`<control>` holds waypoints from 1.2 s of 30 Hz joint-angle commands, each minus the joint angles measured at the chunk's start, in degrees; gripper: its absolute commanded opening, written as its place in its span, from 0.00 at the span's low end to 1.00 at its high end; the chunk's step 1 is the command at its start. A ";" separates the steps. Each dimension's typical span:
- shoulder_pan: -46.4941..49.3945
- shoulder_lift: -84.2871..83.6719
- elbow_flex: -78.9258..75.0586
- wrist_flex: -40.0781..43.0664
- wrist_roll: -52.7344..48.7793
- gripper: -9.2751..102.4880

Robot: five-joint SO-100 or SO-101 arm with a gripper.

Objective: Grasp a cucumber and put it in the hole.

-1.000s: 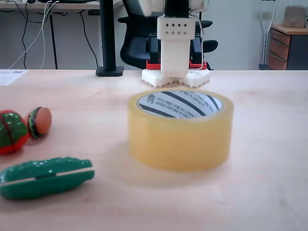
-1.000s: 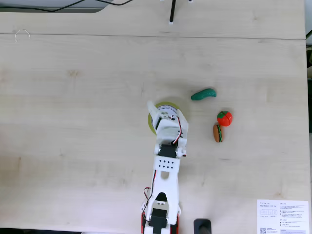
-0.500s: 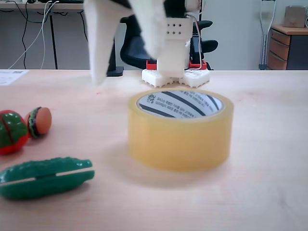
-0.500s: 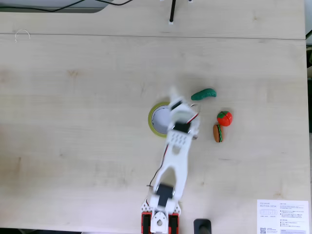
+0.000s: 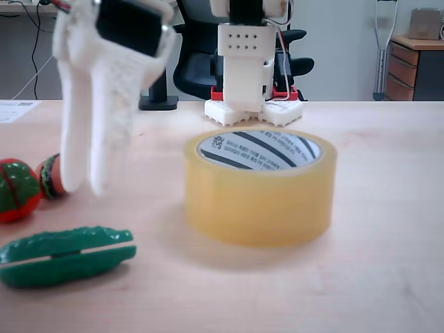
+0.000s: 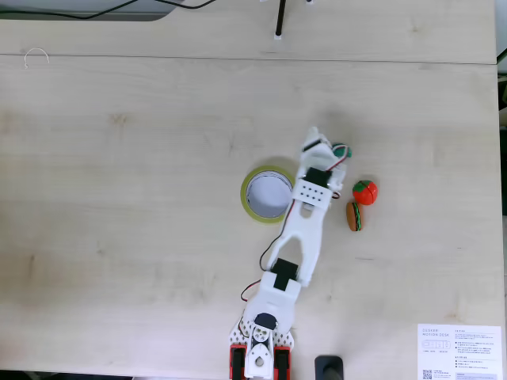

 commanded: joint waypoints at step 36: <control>1.67 -12.74 -12.30 0.09 -0.35 0.32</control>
